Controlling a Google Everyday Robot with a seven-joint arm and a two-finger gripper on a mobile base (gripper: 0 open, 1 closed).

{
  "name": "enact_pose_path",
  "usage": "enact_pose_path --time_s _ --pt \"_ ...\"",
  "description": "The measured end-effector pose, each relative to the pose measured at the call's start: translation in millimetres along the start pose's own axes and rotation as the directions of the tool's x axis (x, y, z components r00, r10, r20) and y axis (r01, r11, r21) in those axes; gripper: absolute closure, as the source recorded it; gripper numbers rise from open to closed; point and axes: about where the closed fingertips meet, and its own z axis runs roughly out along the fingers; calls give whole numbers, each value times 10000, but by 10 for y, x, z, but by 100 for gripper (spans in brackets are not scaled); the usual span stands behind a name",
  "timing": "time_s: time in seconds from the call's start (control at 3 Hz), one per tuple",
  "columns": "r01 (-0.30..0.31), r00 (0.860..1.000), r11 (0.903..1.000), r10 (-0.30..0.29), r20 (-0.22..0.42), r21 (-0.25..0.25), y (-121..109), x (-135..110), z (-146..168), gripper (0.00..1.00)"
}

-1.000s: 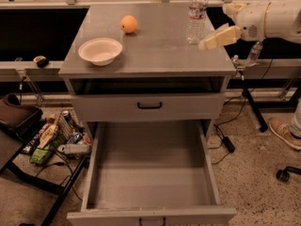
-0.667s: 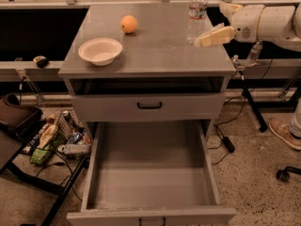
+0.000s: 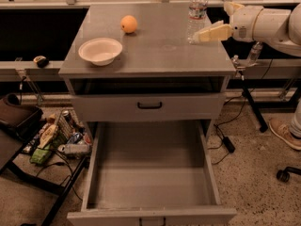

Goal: Place water bottle into middle drawer

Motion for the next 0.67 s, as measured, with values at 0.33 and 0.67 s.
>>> enact_pose_path --time_s 0.33,0.67 --pt "-128 9995 9962 104 288 861 -394 119 250 0" --pt "-236 9985 9888 161 521 1472 -737 202 453 0"
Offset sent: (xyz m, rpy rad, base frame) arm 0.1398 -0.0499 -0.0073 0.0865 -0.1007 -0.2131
